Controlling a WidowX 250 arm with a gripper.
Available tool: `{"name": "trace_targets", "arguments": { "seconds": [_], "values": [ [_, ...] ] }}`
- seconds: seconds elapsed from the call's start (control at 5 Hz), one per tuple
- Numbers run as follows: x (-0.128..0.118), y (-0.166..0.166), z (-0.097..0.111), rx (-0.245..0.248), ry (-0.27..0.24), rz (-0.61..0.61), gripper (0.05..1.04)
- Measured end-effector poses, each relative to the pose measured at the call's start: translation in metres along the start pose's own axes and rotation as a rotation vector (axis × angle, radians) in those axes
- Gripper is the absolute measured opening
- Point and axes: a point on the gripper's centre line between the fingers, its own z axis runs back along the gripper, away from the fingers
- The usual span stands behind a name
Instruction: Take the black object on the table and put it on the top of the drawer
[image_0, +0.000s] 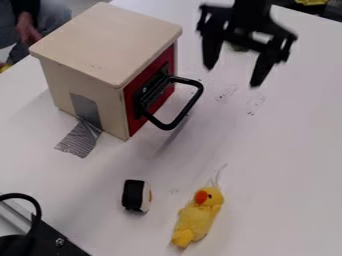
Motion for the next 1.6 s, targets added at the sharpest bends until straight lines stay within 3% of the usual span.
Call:
{"name": "trace_targets", "arguments": {
  "seconds": [0.2, 0.4, 0.6, 0.8, 1.0, 1.4, 1.6],
  "values": [
    [-0.035, 0.005, 0.0, -0.064, -0.061, 0.0, 0.997],
    [-0.071, 0.017, -0.008, -0.063, -0.074, -0.034, 0.997],
    [-0.102, 0.032, -0.029, -0.046, -0.068, -0.063, 0.997],
    [-0.109, 0.051, -0.042, -0.028, -0.062, -0.065, 0.997],
    [-0.114, 0.061, -0.051, -0.042, -0.052, -0.061, 0.997],
    [-0.122, 0.062, -0.078, -0.081, 0.016, -0.019, 0.997],
    [-0.12, 0.062, -0.088, -0.071, 0.039, 0.012, 0.997]
  ]
}}
